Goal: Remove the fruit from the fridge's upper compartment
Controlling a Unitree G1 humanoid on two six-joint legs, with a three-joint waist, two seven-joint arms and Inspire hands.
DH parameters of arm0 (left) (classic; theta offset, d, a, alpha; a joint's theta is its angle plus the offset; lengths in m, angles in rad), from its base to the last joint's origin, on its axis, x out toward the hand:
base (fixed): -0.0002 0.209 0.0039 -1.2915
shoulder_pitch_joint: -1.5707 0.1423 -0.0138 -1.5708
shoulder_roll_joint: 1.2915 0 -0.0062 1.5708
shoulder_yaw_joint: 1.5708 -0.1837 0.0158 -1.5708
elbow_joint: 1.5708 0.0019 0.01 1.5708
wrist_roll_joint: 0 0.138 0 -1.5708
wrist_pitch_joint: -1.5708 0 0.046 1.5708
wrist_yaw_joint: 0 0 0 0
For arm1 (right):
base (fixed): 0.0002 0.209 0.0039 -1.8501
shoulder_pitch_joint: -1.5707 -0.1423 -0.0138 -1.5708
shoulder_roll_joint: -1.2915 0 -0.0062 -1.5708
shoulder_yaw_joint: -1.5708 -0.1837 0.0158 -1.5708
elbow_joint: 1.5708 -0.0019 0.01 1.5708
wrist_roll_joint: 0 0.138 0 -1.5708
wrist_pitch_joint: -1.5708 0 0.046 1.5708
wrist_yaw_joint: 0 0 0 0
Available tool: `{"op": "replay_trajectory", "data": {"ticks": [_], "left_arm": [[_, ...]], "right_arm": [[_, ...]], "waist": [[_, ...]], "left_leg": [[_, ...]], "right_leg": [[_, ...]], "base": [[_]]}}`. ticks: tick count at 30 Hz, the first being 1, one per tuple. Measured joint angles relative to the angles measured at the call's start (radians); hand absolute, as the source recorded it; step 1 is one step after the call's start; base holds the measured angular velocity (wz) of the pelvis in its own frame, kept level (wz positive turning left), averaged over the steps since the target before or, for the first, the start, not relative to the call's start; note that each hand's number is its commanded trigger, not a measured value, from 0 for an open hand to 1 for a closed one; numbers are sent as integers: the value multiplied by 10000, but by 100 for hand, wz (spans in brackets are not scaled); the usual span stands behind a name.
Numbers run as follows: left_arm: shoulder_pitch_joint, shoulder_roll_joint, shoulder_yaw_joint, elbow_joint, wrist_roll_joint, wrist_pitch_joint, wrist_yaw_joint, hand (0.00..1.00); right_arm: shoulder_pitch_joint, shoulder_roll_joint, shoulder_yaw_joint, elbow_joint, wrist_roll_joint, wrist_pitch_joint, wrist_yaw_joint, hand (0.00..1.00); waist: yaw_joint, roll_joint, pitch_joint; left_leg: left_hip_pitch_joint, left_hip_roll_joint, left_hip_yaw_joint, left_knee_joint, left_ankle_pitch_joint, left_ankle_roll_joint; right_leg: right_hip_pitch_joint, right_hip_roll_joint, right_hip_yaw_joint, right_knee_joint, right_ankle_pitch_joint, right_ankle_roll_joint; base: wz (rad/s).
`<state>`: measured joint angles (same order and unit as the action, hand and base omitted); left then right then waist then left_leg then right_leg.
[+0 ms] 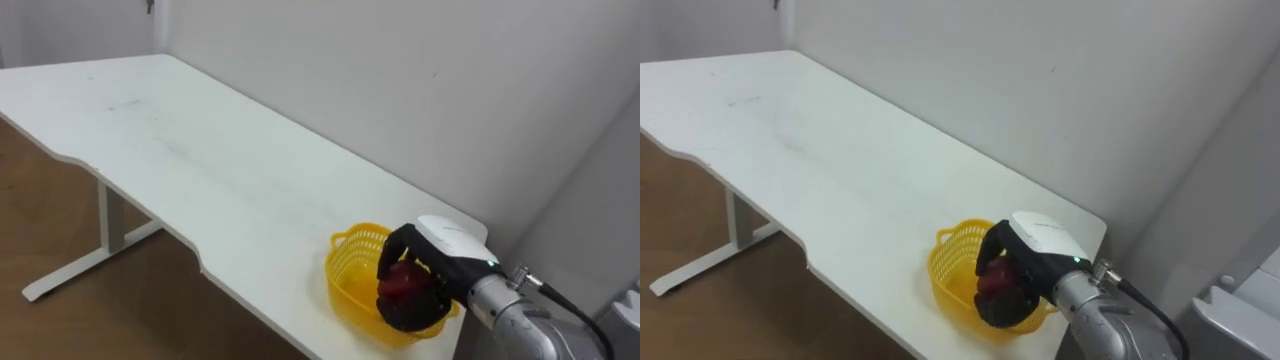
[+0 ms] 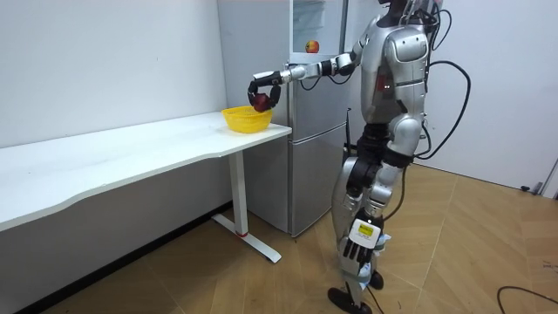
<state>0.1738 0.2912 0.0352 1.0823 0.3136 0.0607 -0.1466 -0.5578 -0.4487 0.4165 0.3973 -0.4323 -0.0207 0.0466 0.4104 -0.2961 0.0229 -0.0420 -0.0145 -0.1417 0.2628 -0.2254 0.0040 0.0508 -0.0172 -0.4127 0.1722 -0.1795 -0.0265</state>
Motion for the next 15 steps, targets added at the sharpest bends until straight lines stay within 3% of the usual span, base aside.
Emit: {"op": "replay_trajectory", "data": {"ticks": [9,15], "left_arm": [[3,-16,1,-7,9,39,-23,0],[40,-15,2,-11,7,39,7,0]], "right_arm": [[-101,-66,11,241,578,13,-3,0],[-98,-78,11,267,700,10,-12,0]], "waist": [[56,12,12],[8,77,63]], "left_leg": [[-60,-1,-14,-47,-4,-2],[8,1,-12,-31,-4,-2]], "right_leg": [[1,-6,-27,1,0,0],[41,-7,-22,6,0,0]], "base": [[0],[0]]}}
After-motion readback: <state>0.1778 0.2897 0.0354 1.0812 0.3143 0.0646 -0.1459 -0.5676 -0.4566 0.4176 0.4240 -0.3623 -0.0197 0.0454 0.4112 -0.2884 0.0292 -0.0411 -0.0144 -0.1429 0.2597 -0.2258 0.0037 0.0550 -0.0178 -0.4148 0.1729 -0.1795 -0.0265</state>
